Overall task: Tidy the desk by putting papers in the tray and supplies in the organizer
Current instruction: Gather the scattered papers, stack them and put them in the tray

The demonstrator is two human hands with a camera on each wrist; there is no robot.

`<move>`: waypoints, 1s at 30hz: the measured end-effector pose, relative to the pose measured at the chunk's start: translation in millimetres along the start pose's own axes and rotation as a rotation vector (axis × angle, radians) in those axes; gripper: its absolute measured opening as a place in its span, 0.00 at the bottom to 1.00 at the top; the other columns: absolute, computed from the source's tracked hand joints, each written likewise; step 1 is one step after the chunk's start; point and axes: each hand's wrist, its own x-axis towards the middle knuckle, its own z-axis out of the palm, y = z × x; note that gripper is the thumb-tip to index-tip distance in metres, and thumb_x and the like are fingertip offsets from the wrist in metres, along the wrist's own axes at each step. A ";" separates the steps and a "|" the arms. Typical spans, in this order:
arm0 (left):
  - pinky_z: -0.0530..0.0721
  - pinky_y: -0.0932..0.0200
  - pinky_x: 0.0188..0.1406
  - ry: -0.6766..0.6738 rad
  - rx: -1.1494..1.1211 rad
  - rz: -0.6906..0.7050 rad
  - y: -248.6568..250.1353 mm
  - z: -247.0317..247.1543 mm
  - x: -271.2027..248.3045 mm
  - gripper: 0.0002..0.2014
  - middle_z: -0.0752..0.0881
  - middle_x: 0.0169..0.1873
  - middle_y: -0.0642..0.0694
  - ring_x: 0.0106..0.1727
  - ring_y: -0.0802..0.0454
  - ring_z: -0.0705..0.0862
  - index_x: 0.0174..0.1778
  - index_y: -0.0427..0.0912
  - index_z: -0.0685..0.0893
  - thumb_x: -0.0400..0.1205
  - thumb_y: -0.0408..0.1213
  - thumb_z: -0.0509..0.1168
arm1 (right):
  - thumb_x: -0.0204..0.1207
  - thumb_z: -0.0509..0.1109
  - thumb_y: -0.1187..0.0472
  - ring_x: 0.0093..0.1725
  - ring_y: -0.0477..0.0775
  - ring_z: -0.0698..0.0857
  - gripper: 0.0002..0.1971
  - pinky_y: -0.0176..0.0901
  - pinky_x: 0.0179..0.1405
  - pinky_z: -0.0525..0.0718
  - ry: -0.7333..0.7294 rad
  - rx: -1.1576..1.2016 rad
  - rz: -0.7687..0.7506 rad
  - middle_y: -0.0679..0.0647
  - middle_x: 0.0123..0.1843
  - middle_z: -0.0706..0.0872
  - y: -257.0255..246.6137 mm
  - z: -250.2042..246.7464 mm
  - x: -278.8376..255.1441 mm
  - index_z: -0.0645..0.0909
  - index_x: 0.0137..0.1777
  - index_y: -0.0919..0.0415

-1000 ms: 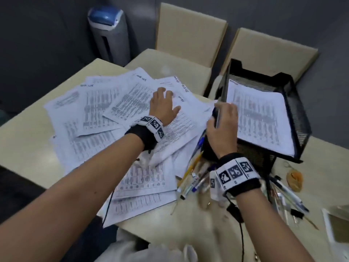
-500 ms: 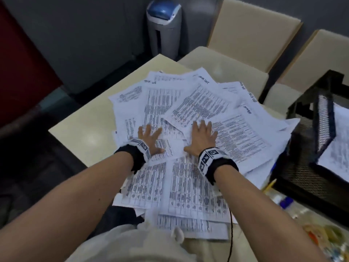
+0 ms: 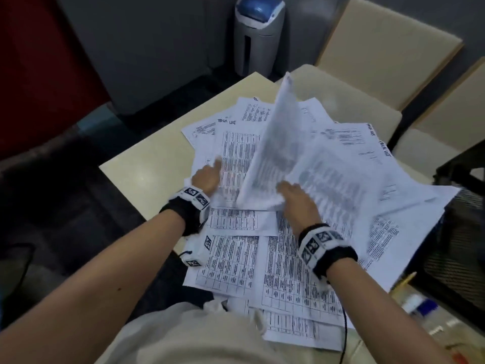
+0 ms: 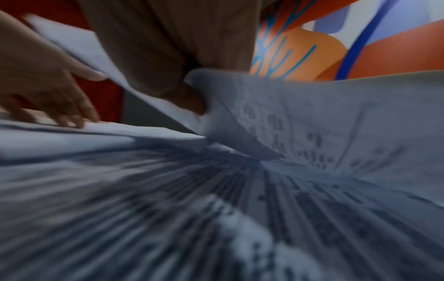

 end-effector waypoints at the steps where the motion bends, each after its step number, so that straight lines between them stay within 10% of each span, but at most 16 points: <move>1: 0.72 0.51 0.67 0.050 -0.152 -0.100 -4.8 -3.2 5.7 0.48 0.78 0.62 0.28 0.64 0.40 0.79 0.60 0.36 0.81 0.76 0.71 0.31 | 0.76 0.61 0.75 0.75 0.60 0.71 0.26 0.55 0.78 0.68 -0.071 -0.033 -0.082 0.58 0.77 0.72 -9.5 3.7 -7.1 0.70 0.73 0.59; 4: 0.66 0.38 0.77 -0.036 -0.476 -0.190 -14.5 -7.2 17.8 0.67 0.72 0.74 0.31 0.75 0.35 0.72 0.73 0.39 0.73 0.49 0.88 0.42 | 0.76 0.65 0.67 0.82 0.57 0.60 0.27 0.61 0.83 0.53 -0.317 -0.039 -0.271 0.51 0.82 0.64 -27.8 14.7 -19.2 0.68 0.75 0.52; 7: 0.81 0.54 0.43 -0.132 -0.198 -0.081 -12.0 -14.4 13.0 0.32 0.81 0.37 0.40 0.37 0.49 0.80 0.38 0.40 0.77 0.65 0.71 0.64 | 0.74 0.69 0.50 0.83 0.51 0.57 0.30 0.59 0.81 0.47 -0.570 0.226 -0.187 0.47 0.82 0.62 -36.7 3.4 -23.0 0.66 0.76 0.47; 9: 0.82 0.53 0.43 -0.107 -0.093 -0.054 -17.1 -14.7 16.1 0.25 0.82 0.40 0.36 0.40 0.43 0.83 0.42 0.35 0.78 0.73 0.59 0.67 | 0.73 0.70 0.47 0.81 0.51 0.63 0.27 0.59 0.80 0.53 -0.406 0.469 -0.036 0.50 0.80 0.67 -33.2 -12.0 -18.9 0.72 0.72 0.50; 12: 0.73 0.46 0.65 0.089 0.027 -0.120 -26.2 -20.8 19.1 0.43 0.75 0.62 0.31 0.70 0.32 0.73 0.63 0.32 0.74 0.68 0.70 0.61 | 0.74 0.71 0.48 0.79 0.58 0.65 0.27 0.60 0.78 0.59 0.214 0.457 0.483 0.57 0.78 0.70 2.2 -25.8 -0.8 0.73 0.71 0.57; 16: 0.67 0.44 0.72 0.180 0.059 -0.174 -19.0 -16.6 13.8 0.44 0.68 0.71 0.31 0.73 0.35 0.67 0.71 0.29 0.68 0.72 0.63 0.67 | 0.67 0.76 0.46 0.79 0.68 0.58 0.48 0.68 0.77 0.61 0.125 0.418 0.998 0.68 0.80 0.59 39.2 -20.5 8.6 0.55 0.78 0.68; 24: 0.65 0.41 0.74 -0.037 0.377 0.166 -0.9 28.0 -16.2 0.23 0.62 0.78 0.38 0.78 0.37 0.61 0.78 0.38 0.63 0.86 0.38 0.50 | 0.76 0.67 0.62 0.60 0.66 0.83 0.21 0.59 0.63 0.82 0.010 0.540 0.653 0.64 0.59 0.82 2.8 18.3 22.5 0.70 0.67 0.68; 28: 0.58 0.41 0.78 -0.114 0.270 0.161 -8.7 25.4 -19.8 0.28 0.60 0.82 0.44 0.81 0.38 0.57 0.82 0.46 0.58 0.86 0.53 0.42 | 0.78 0.62 0.69 0.54 0.62 0.83 0.16 0.47 0.48 0.83 0.071 0.470 0.560 0.64 0.54 0.83 3.4 -1.8 2.7 0.74 0.65 0.71; 30: 0.53 0.40 0.81 -0.169 0.104 0.158 -10.2 18.2 -23.2 0.49 0.56 0.83 0.44 0.83 0.39 0.55 0.82 0.41 0.57 0.74 0.75 0.36 | 0.79 0.62 0.68 0.41 0.56 0.79 0.06 0.44 0.39 0.79 0.204 0.499 0.454 0.55 0.39 0.78 -1.1 -27.7 -8.2 0.75 0.55 0.66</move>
